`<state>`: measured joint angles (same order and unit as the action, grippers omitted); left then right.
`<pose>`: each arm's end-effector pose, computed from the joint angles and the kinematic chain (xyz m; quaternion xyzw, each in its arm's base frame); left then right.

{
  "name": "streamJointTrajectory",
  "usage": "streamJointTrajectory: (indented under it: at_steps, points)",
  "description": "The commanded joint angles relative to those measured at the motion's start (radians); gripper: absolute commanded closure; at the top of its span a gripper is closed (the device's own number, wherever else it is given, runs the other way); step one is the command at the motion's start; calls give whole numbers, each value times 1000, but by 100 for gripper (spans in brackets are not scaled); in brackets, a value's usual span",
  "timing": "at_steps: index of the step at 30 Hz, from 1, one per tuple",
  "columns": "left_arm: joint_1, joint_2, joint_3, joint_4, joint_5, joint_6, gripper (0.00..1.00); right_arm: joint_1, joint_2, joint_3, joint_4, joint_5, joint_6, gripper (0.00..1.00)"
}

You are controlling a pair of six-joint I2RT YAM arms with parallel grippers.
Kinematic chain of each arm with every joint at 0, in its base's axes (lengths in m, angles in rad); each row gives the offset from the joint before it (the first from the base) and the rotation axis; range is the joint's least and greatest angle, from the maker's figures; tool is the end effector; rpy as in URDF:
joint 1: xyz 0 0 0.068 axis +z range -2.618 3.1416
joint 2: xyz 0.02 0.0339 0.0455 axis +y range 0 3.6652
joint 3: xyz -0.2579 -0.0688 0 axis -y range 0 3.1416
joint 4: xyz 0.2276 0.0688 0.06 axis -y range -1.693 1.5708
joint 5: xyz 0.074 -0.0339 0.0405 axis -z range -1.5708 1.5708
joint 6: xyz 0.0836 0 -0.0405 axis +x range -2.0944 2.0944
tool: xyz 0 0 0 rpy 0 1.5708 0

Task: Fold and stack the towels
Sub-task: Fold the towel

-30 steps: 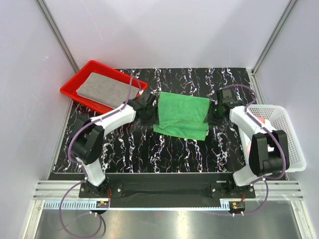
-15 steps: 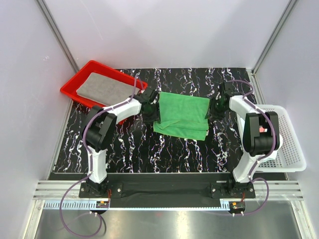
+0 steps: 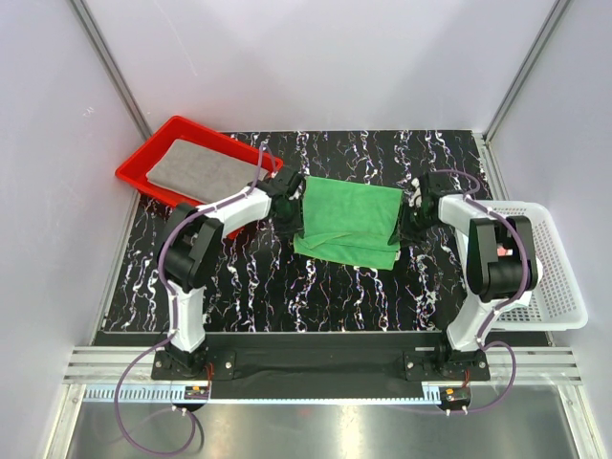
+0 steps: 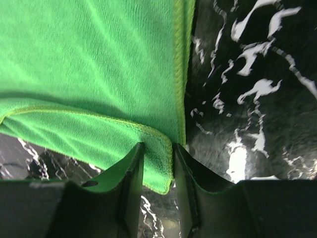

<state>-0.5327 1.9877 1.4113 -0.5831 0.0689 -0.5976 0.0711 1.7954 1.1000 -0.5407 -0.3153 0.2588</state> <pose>0.3510 -0.2136 0.1313 -0.0247 0.9781 -0.1378 0.1543 0.3383 0.0501 0.1202 0.0652 0.9720 0.1797 0.1368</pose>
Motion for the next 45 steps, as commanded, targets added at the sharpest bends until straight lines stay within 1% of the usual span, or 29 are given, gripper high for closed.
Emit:
streamJointTrajectory:
  at_steps: [1, 5, 6, 10, 15, 19, 20, 21, 23, 24, 27, 31, 33, 34, 37, 39, 45]
  points:
    - [-3, -82, 2, -12, -43, 24, 62, -1, -99, -23, 33, -59, -32, 63]
    - [-1, -110, -32, -29, -67, 25, 62, -2, -175, -58, 30, -59, -39, 61]
    - [-3, -118, -37, -30, -111, 25, 62, -1, -188, -66, 30, -61, -43, 60]
    - [-1, -147, -52, -37, -142, 22, 62, -2, -246, -132, 50, -79, -41, 60]
    - [-3, -165, -40, -38, -149, 22, 61, -2, -254, -187, 79, -106, -23, 61]
    - [-3, -174, -29, -47, -159, 24, 60, -2, -264, -204, 64, -77, -10, 62]
    - [-3, -179, -34, -40, -135, 28, 59, -2, -269, -204, 67, -77, -9, 62]
    - [-3, -184, -37, -25, -114, 32, 56, -2, -274, -206, 68, -77, -7, 62]
    - [-6, -184, -35, 6, -77, 32, 53, -1, -289, -197, 64, -71, -1, 61]
    - [-6, -172, -26, 9, -37, 24, 53, -2, -294, -190, 59, -59, 3, 61]
    - [-4, -130, 15, -1, 2, 6, 53, -2, -303, -155, 51, -39, 13, 61]
    - [-21, -79, 61, -41, 2, -13, 53, -1, -259, -100, 38, -8, 8, 61]
    - [-29, -64, 61, -38, 12, -22, 52, -2, -235, -60, 31, 4, -1, 59]
    - [-36, -58, 61, -31, 19, -25, 52, -4, -213, -48, 30, 11, -3, 56]
    - [-46, -32, 78, -35, 34, -30, 52, -4, -162, 3, 27, 38, -18, 55]
    - [-47, -18, 86, -47, 26, -30, 52, -4, -119, 38, 10, 42, -32, 55]
    - [-47, -6, 95, -76, -24, -21, 54, -8, -51, 69, 19, 19, -47, 54]
